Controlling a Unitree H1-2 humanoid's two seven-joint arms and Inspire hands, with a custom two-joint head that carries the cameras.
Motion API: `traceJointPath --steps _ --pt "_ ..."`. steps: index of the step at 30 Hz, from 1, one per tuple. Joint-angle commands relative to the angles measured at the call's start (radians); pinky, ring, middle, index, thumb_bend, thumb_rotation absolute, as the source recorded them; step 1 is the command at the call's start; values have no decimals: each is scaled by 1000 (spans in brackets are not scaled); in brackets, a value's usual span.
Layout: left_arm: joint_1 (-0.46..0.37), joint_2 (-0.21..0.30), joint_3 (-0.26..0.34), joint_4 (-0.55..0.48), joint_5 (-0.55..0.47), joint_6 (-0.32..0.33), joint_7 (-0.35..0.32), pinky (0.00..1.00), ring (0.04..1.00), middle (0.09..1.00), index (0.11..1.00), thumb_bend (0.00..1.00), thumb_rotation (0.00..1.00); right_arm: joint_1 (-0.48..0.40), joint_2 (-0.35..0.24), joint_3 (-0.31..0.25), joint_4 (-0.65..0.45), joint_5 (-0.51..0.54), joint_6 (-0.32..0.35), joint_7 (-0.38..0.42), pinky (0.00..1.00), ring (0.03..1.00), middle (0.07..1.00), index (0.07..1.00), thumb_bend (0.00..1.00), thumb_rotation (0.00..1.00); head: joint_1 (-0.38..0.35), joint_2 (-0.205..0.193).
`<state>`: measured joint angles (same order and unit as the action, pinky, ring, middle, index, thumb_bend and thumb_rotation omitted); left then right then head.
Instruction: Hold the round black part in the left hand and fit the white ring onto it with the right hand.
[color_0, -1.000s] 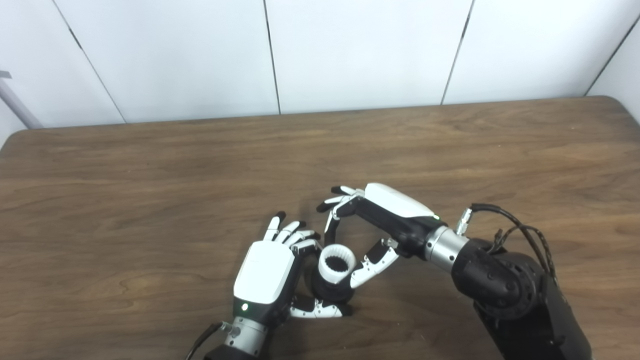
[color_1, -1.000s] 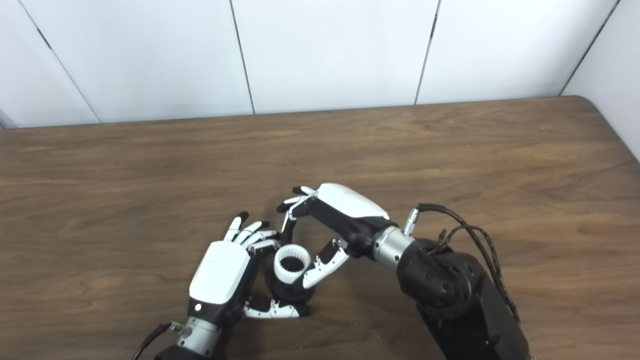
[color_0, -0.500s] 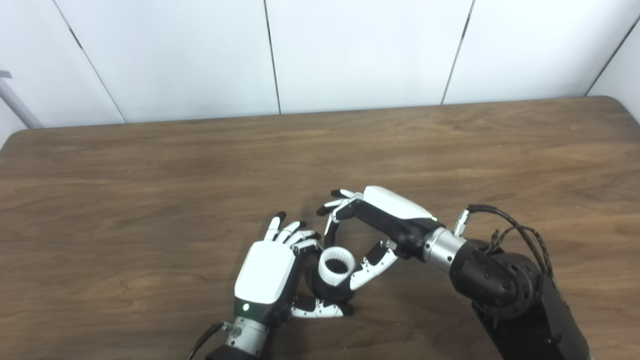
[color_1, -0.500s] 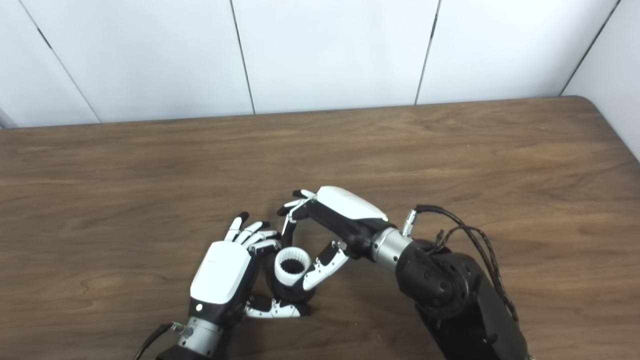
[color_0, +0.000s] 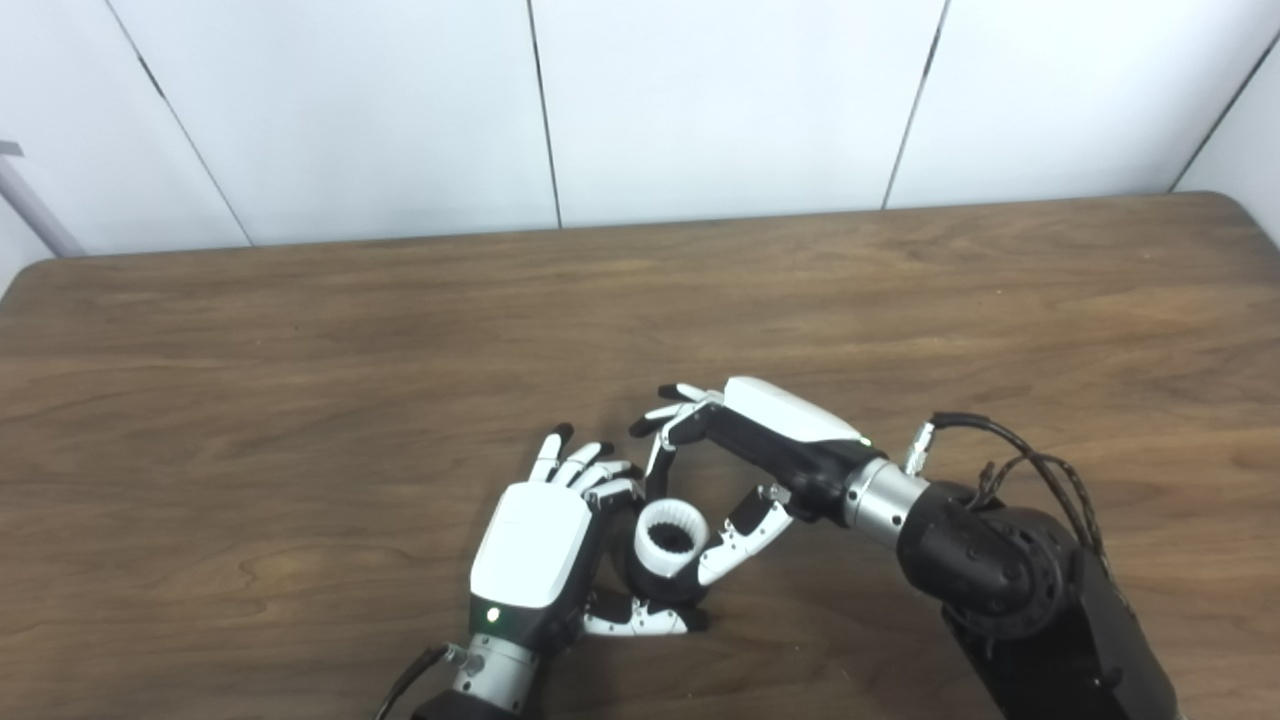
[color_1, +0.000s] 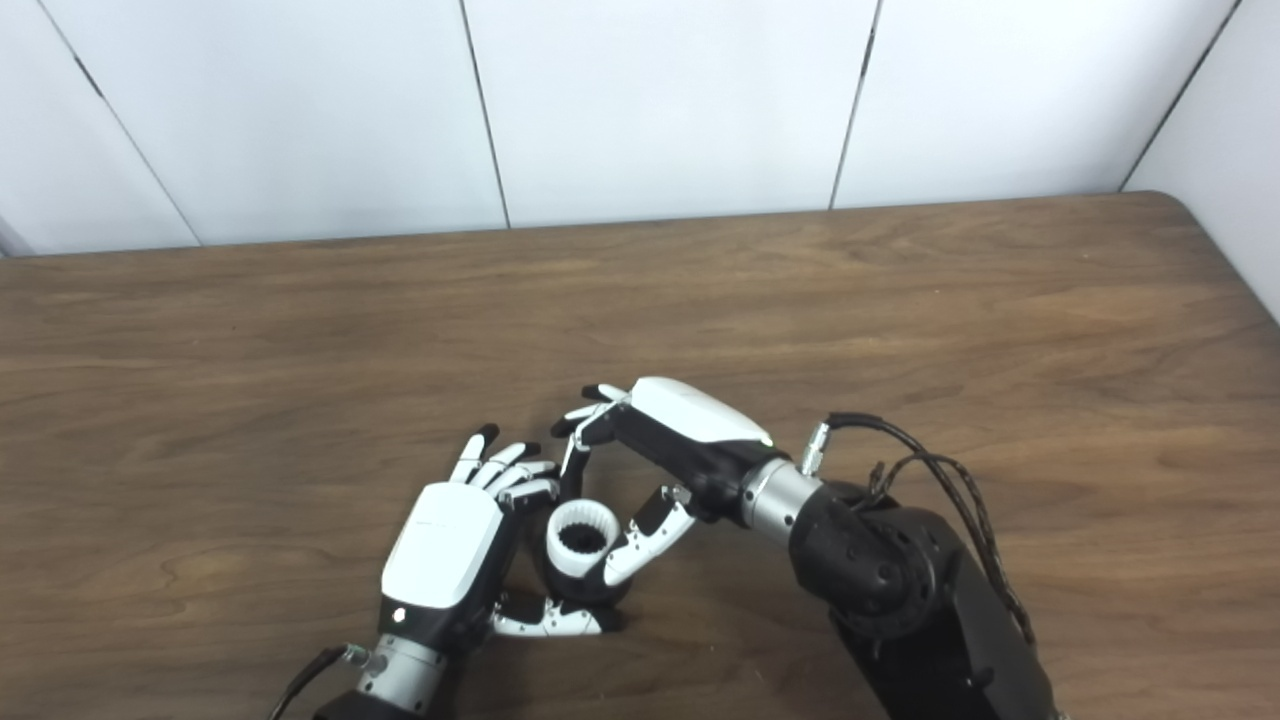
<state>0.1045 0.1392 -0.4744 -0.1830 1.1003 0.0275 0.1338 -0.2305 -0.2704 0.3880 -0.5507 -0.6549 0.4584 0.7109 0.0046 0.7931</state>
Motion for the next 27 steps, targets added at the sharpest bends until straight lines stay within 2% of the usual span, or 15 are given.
traceJointPath --steps 1,27 --pt "0 -1 -9 -14 13 -1 -12 1000 872 762 483 526 58 -20 -7 -2 -11 8 -34 -27 1000 992 852 483 523 131 1 1" --pt "4 -3 -12 -33 19 -2 -18 1000 871 761 483 525 60 -22 -24 -3 12 24 -53 -37 996 1000 852 483 523 132 0 2"
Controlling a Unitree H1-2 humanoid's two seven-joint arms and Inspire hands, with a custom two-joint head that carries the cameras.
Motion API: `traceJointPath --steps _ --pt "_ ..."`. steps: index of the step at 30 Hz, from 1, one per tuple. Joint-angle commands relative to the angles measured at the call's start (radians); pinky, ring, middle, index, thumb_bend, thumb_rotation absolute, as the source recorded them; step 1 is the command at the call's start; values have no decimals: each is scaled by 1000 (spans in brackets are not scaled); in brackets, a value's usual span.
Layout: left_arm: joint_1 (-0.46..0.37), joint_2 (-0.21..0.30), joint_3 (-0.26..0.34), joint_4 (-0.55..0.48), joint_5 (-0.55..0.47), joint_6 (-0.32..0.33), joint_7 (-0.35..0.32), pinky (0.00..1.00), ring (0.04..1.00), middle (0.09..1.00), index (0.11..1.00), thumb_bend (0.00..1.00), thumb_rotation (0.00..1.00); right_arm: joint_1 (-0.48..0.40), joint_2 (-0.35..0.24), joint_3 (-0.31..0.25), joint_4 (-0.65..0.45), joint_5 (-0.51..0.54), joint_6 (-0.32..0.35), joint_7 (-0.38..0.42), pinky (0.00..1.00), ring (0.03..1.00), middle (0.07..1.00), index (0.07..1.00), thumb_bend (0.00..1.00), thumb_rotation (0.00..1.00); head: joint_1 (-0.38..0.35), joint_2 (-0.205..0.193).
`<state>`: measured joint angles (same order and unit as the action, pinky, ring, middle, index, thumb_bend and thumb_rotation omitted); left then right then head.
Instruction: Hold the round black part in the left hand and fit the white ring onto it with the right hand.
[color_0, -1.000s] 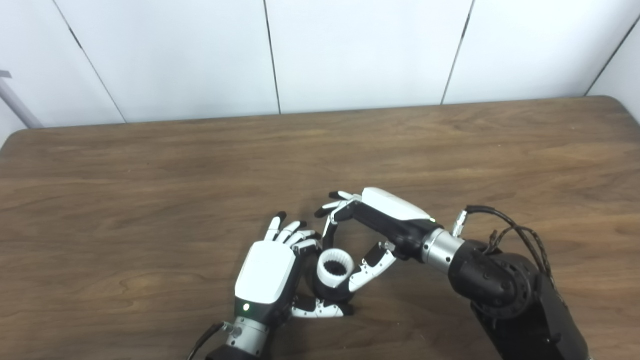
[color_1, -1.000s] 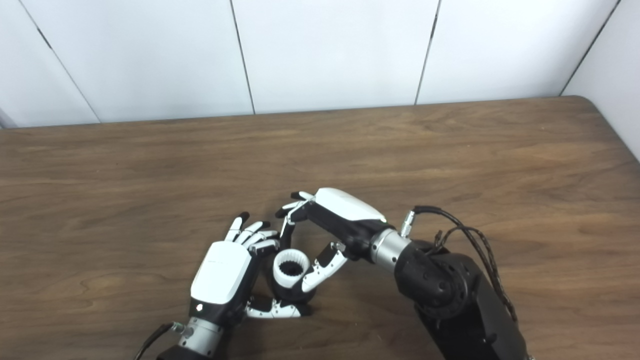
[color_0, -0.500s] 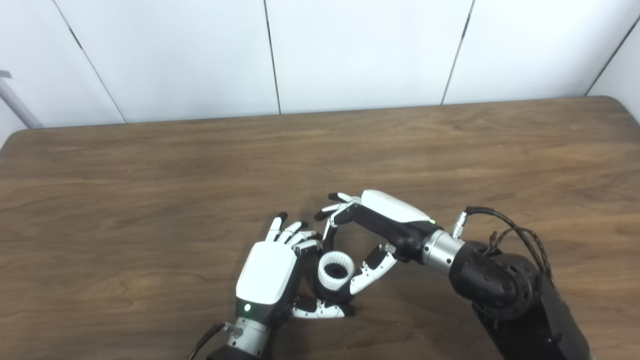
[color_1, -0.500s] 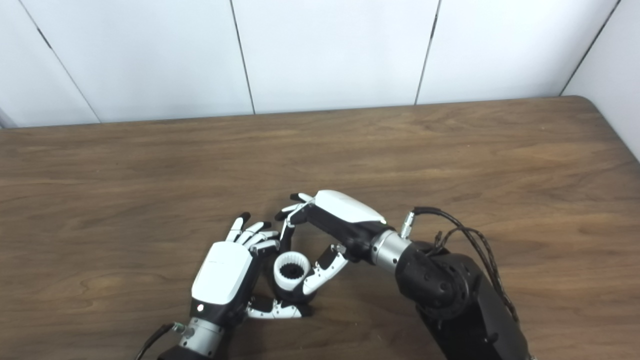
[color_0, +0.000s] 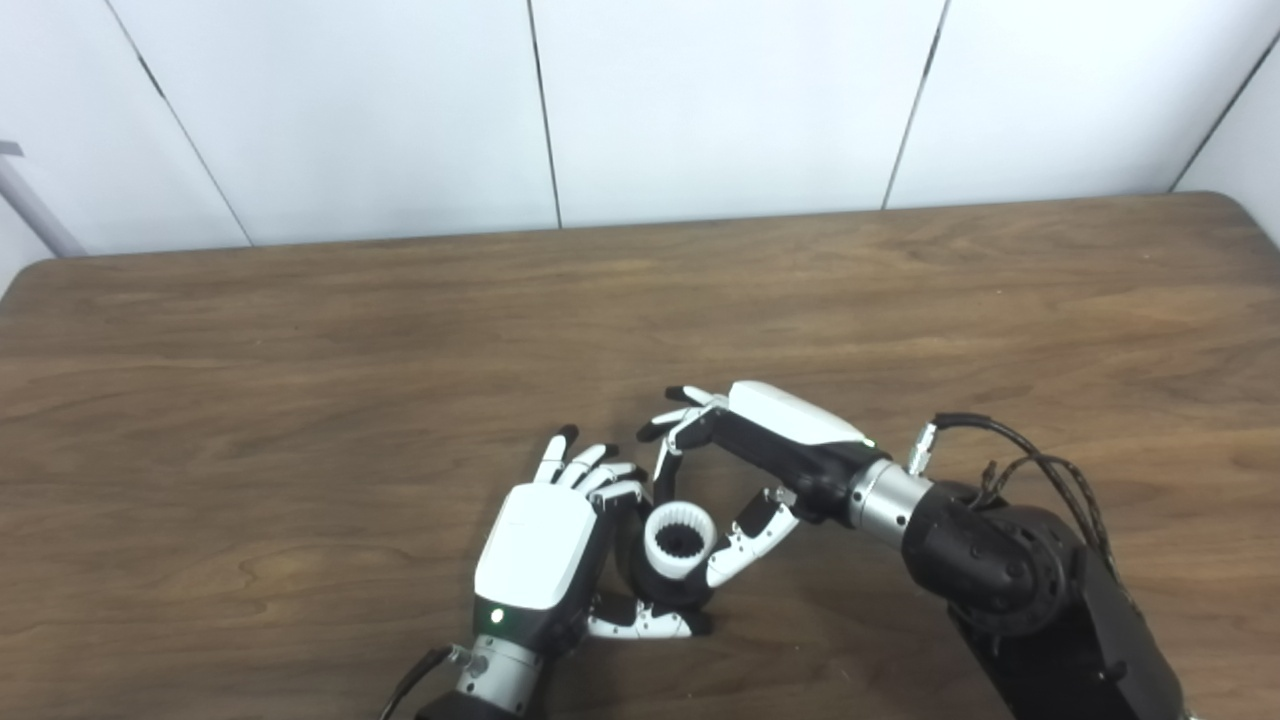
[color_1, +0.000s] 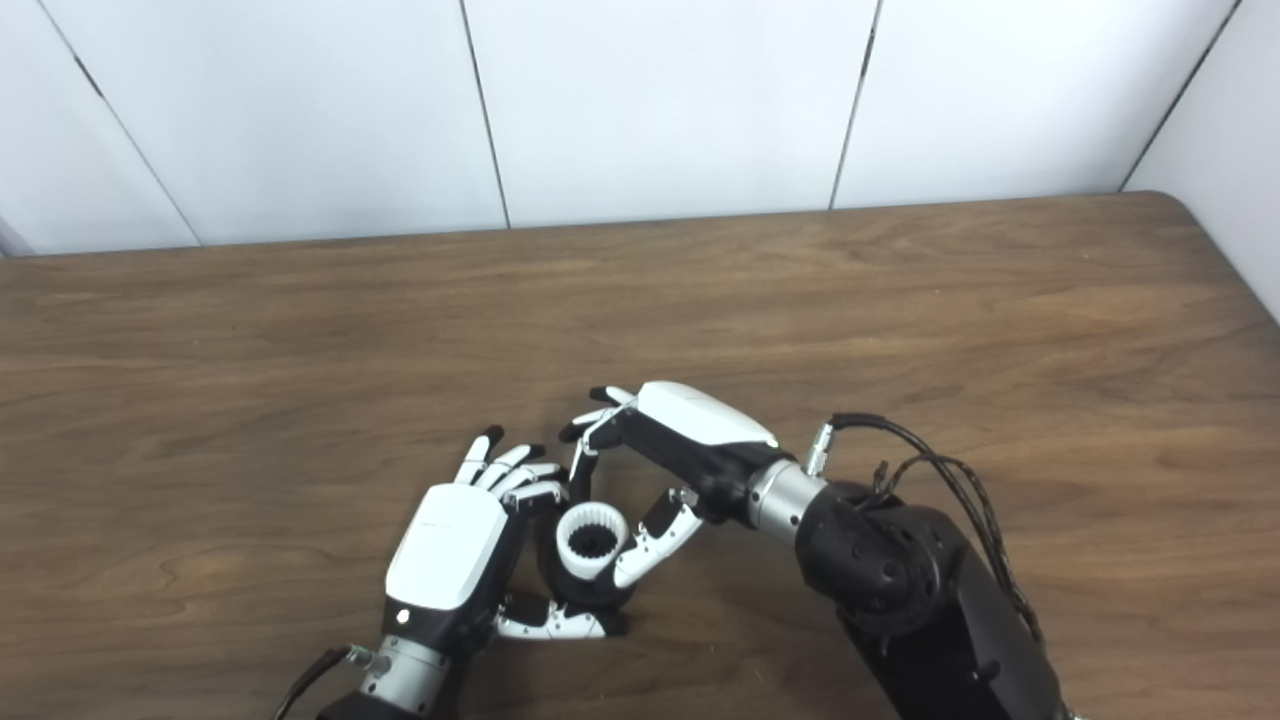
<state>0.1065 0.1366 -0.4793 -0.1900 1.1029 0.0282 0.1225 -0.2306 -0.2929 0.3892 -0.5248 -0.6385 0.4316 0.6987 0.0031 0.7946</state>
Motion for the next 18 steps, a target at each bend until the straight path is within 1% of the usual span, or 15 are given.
traceJointPath --steps 1,11,18 --pt "2 -1 -7 -26 17 -3 -6 1000 870 760 483 525 60 -20 -2 -5 -13 9 -27 -26 994 1000 852 483 523 132 1 0" --pt "0 -4 -6 -25 18 -3 -6 1000 868 758 483 526 60 -16 -1 -4 -12 14 -29 -32 982 1000 851 483 523 130 2 2" --pt "-4 -8 -6 -21 15 -5 -4 1000 869 757 483 525 59 -13 -2 2 -4 10 -44 -42 974 1000 848 483 523 131 5 2"
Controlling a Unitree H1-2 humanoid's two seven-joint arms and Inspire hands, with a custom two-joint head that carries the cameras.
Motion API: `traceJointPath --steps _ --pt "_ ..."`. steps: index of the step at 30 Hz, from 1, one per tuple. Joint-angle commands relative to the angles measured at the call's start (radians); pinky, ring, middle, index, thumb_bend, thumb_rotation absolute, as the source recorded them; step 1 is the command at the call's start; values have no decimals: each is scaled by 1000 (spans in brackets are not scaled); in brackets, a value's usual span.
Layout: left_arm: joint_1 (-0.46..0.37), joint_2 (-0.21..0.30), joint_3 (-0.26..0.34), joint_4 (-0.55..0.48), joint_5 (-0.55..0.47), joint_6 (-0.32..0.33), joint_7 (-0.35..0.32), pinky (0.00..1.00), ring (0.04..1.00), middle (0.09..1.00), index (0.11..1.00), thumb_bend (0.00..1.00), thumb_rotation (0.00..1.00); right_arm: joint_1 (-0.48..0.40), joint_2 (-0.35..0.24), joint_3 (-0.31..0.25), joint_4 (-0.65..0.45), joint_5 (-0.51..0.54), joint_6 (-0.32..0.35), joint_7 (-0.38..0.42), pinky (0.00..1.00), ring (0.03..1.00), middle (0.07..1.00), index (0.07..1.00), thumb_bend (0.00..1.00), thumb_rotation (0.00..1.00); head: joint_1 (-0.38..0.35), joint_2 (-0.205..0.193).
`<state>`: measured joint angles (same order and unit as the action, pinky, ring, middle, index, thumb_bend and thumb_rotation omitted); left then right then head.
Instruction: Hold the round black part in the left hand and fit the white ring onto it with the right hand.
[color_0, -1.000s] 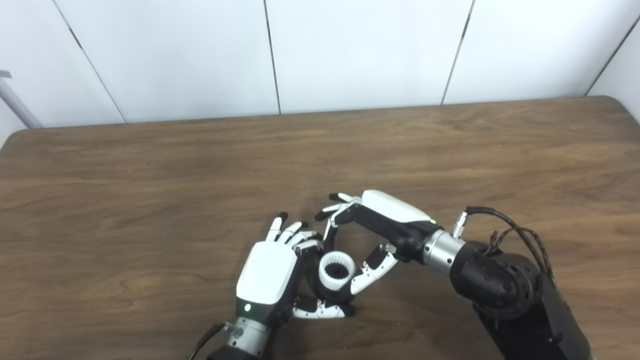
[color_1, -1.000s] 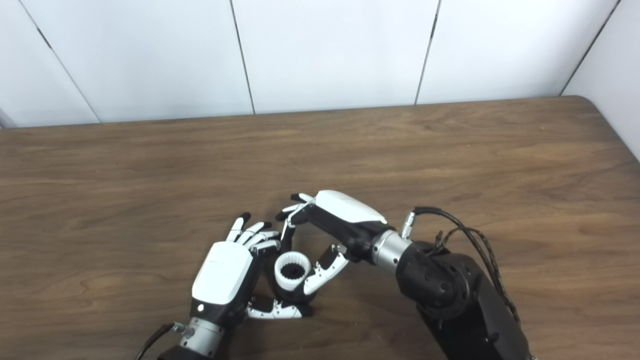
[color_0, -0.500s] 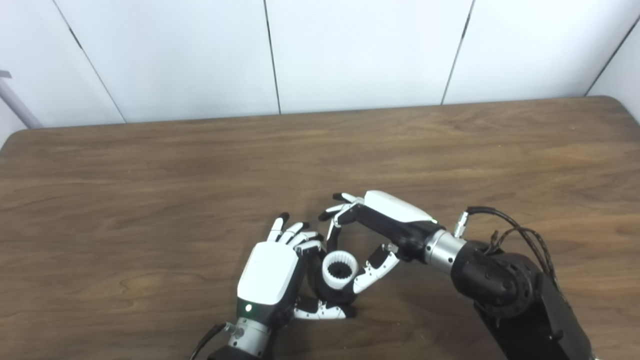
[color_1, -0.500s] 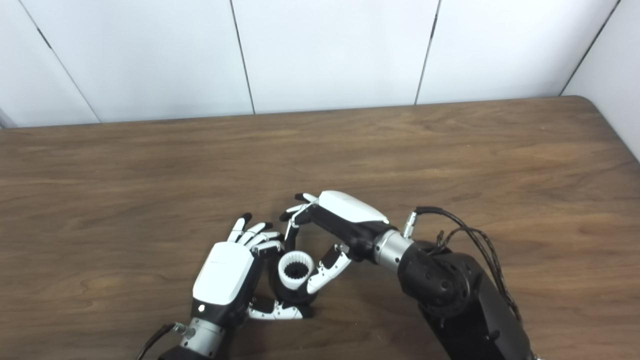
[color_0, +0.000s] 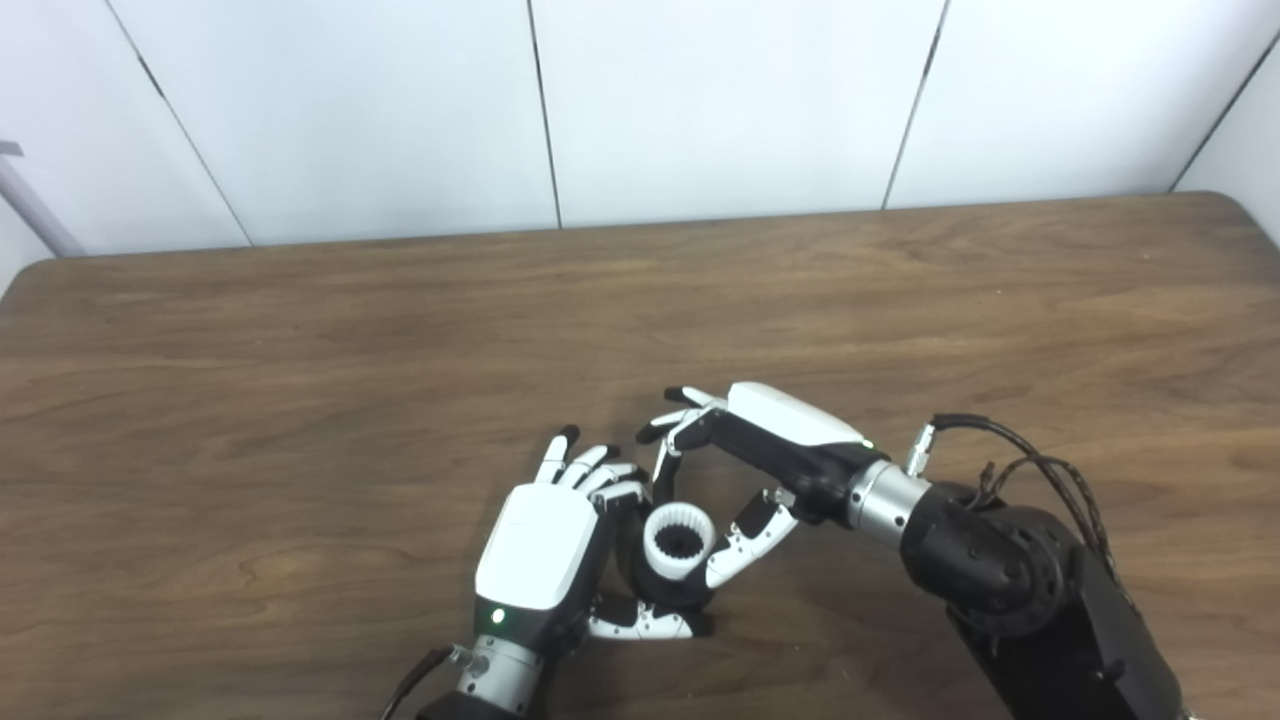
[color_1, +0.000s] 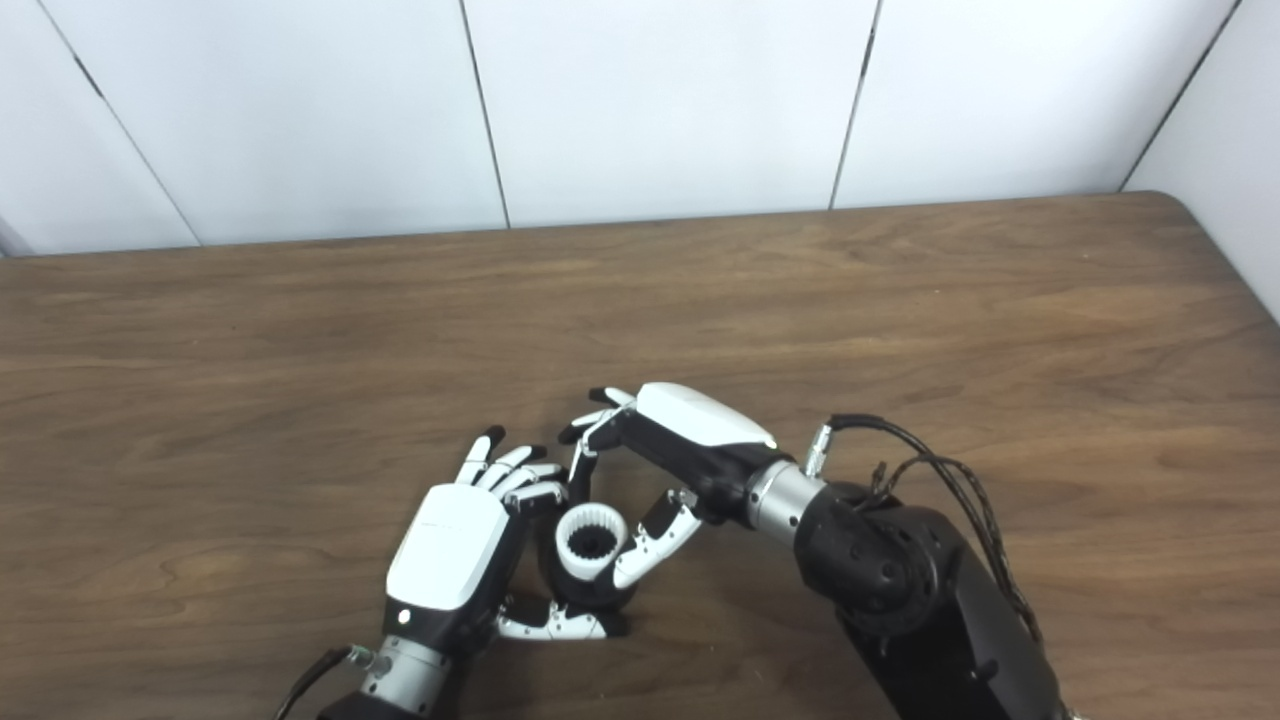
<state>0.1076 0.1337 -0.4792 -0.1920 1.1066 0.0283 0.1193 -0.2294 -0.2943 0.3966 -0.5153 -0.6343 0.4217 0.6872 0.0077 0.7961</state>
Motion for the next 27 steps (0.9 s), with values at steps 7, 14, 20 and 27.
traceJointPath --steps 7,14,20,27 --pt "-2 -6 -6 -23 16 -1 -2 1000 870 757 483 526 60 -6 -8 2 -7 5 -41 -39 968 998 848 483 523 131 -2 0" --pt "4 -4 -3 -31 17 -2 -5 1000 869 756 483 526 60 4 -9 6 -7 3 -39 -43 985 993 851 483 523 132 -2 4" --pt "3 -2 -2 -30 19 -4 -3 1000 867 757 483 526 60 6 -11 3 4 7 -46 -48 983 992 850 483 523 131 -4 5" --pt "0 0 -2 -26 18 -5 -5 1000 867 759 483 526 60 5 -14 3 12 -5 -70 -57 959 981 844 488 525 141 -6 4"
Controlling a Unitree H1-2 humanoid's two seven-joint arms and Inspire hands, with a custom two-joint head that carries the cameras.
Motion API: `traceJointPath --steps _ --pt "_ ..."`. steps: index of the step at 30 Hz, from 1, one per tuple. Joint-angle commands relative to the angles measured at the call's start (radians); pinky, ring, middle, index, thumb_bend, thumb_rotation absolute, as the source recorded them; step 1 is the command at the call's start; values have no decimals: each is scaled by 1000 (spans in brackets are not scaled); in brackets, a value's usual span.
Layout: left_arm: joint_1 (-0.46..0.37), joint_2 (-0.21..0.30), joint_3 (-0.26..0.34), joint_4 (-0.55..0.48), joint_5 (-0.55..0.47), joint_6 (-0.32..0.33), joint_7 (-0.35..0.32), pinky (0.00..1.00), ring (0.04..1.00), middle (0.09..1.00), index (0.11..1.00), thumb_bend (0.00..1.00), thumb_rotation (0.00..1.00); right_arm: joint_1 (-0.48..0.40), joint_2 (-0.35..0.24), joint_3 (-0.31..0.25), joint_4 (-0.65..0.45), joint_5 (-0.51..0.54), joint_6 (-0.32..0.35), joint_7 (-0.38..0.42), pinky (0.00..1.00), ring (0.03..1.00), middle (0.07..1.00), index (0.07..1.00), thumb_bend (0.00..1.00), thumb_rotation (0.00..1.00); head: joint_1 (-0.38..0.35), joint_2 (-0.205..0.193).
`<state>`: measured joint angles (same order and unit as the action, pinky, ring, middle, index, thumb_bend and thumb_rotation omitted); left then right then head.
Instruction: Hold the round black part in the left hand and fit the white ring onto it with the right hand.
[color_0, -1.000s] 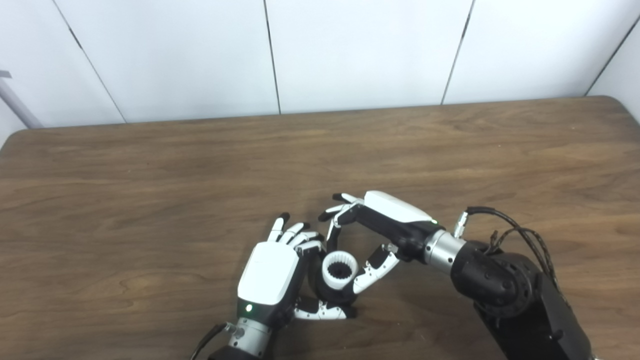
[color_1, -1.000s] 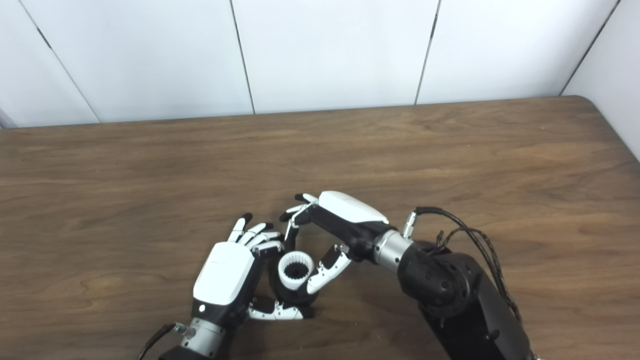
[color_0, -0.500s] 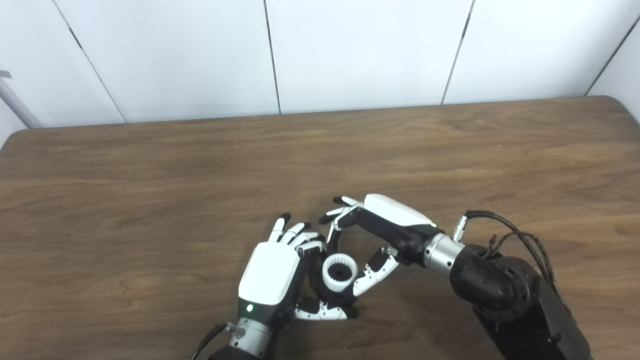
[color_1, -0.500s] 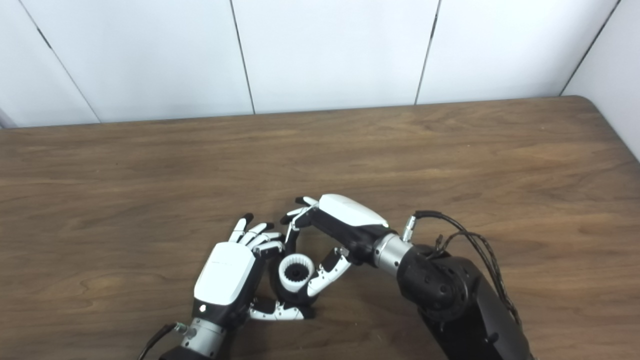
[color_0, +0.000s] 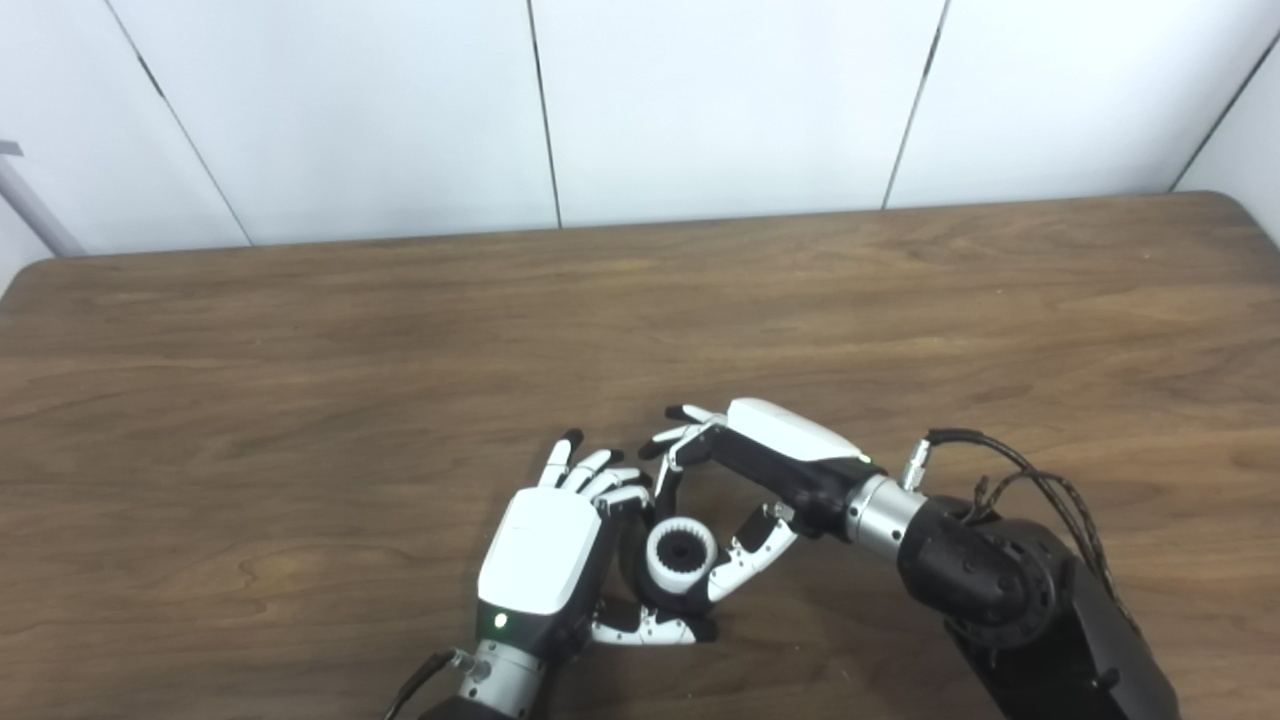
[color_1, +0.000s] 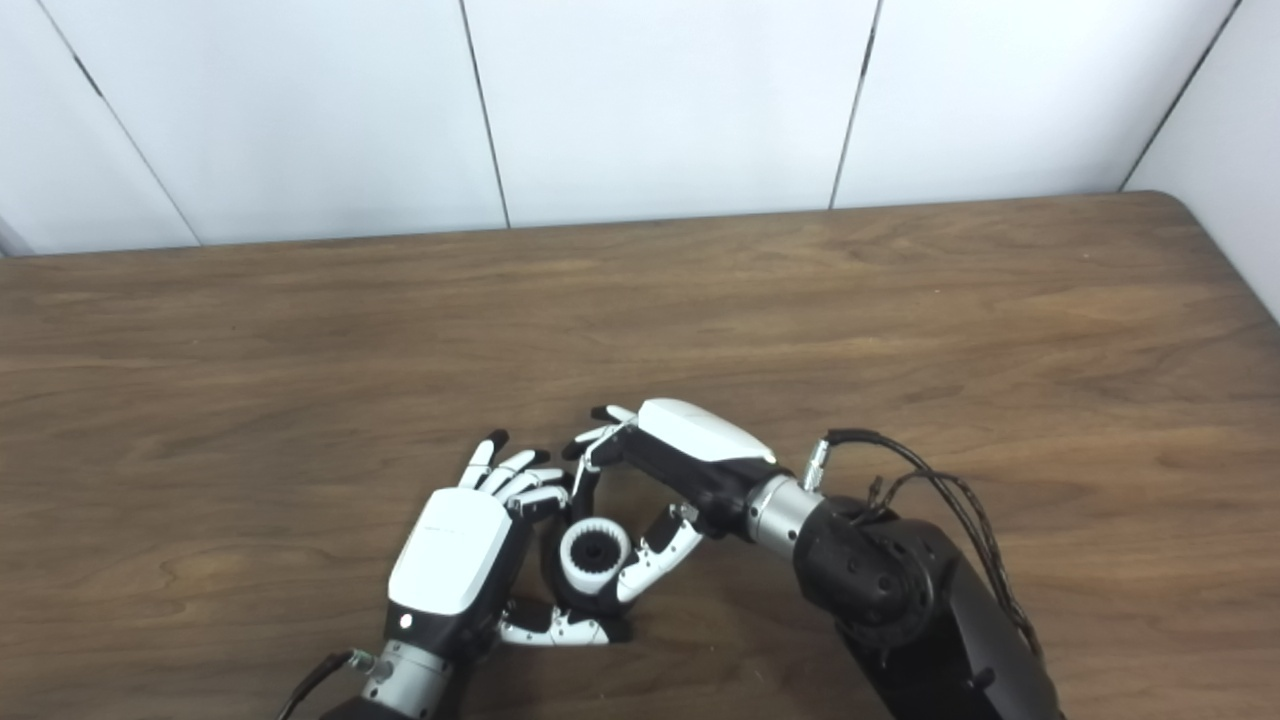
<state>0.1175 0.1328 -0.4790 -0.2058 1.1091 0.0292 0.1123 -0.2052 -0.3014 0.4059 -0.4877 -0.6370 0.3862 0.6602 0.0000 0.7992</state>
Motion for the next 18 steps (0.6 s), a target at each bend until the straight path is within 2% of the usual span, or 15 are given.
traceJointPath --steps 1,4,5,6,8,11,18 --pt "-10 1 -2 -12 17 -6 3 1000 866 758 483 526 60 -20 -8 -6 -16 -4 -34 -29 956 982 843 489 525 143 1 1" --pt "-11 -1 -2 -10 17 -4 1 1000 867 757 483 526 60 -24 -9 -8 -16 -5 -30 -25 968 995 851 491 525 147 0 -2" --pt "-11 -1 -2 -10 17 -3 1 1000 867 757 483 526 60 -25 -9 -9 -16 -4 -29 -25 963 994 852 542 737 167 1 -1" --pt "-12 -1 -2 -10 17 -3 1 1000 867 757 483 526 60 -25 -9 -11 -16 -3 -31 -27 961 995 853 576 878 181 1 -1" --pt "-12 -3 -2 -10 17 -2 0 1000 867 757 483 526 60 -26 -11 -13 -17 -4 -37 -32 959 996 854 594 966 193 1 -1" --pt "-12 -3 -2 -10 18 -2 0 1000 869 757 483 525 60 -27 -13 -15 -16 -10 -43 -40 935 993 865 609 998 212 1 -1" --pt "-11 0 -1 -12 16 -3 -1 1000 867 758 483 525 60 -30 -14 -17 -25 -16 -33 -50 914 999 890 615 1000 207 2 0"
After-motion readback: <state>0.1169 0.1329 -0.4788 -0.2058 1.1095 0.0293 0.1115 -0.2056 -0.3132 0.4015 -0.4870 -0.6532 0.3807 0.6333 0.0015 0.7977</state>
